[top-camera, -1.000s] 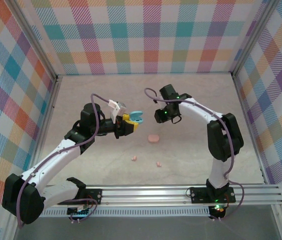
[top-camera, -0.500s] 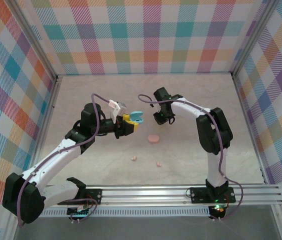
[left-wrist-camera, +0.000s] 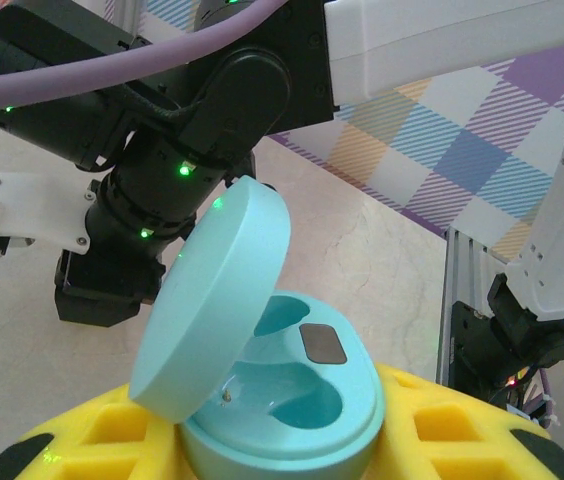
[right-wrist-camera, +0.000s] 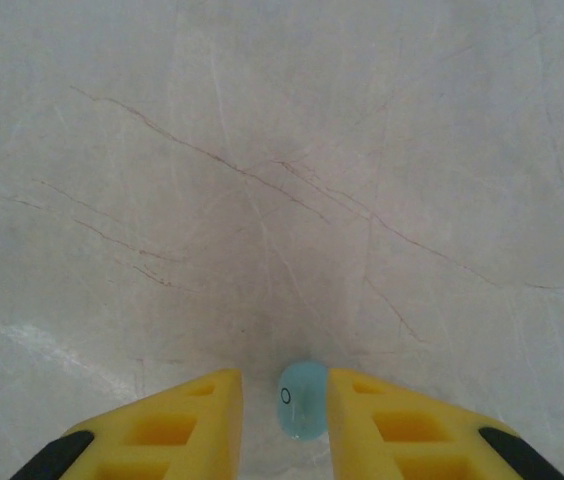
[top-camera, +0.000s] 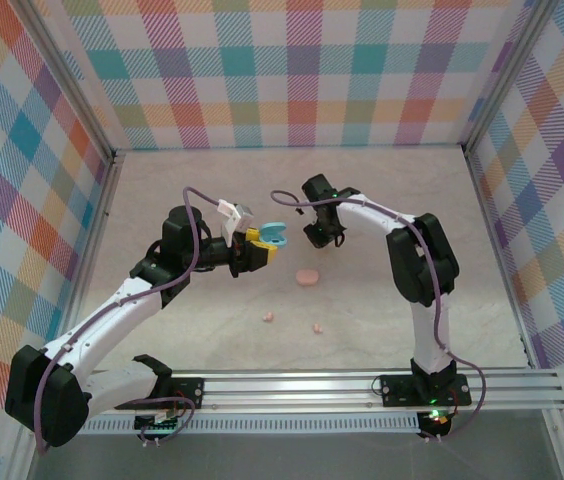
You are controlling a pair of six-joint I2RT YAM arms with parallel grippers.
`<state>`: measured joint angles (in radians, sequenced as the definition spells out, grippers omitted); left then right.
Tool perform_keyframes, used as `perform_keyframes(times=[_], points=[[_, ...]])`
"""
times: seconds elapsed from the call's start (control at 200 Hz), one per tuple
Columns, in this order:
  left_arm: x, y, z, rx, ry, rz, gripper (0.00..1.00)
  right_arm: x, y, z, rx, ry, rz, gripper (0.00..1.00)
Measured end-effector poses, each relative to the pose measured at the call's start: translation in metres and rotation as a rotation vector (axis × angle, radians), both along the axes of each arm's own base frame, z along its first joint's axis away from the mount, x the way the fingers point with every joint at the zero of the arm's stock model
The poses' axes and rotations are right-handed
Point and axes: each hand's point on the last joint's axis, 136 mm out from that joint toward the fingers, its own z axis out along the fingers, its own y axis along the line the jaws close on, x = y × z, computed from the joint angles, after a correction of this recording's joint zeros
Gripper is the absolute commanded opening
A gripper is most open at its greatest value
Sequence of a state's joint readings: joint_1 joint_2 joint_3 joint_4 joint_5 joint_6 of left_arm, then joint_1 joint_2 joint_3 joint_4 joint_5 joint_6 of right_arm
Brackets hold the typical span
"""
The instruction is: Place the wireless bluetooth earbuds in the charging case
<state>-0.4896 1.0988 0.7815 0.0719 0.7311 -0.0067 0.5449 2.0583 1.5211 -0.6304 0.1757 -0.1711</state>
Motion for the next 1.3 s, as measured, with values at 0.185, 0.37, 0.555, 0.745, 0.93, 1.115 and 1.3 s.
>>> perform_keyframes(times=[0.185,0.37,0.555,0.745,0.93,1.115,1.3], points=[[-0.001,0.000,-0.002,0.004,0.008,0.000,0.24,-0.003,-0.002,-0.011,-0.026,0.027,0.003,0.29],[-0.001,0.001,-0.003,0.008,0.016,0.000,0.24,-0.004,-0.005,-0.013,-0.048,0.030,-0.001,0.30],[-0.001,0.001,-0.003,0.009,0.013,-0.001,0.24,-0.005,-0.007,-0.013,-0.058,0.030,-0.003,0.32],[-0.001,0.001,-0.003,0.009,0.013,-0.001,0.24,-0.007,-0.007,-0.013,-0.055,0.043,0.000,0.33],[-0.001,0.001,-0.003,0.009,0.013,-0.001,0.23,-0.011,0.003,0.001,0.010,0.042,0.019,0.34],[-0.002,0.001,-0.002,0.007,0.008,-0.001,0.23,-0.021,0.012,0.025,0.094,0.009,0.100,0.34],[-0.003,0.002,0.001,0.002,0.001,-0.002,0.23,-0.038,0.008,0.015,0.078,0.023,0.217,0.33]])
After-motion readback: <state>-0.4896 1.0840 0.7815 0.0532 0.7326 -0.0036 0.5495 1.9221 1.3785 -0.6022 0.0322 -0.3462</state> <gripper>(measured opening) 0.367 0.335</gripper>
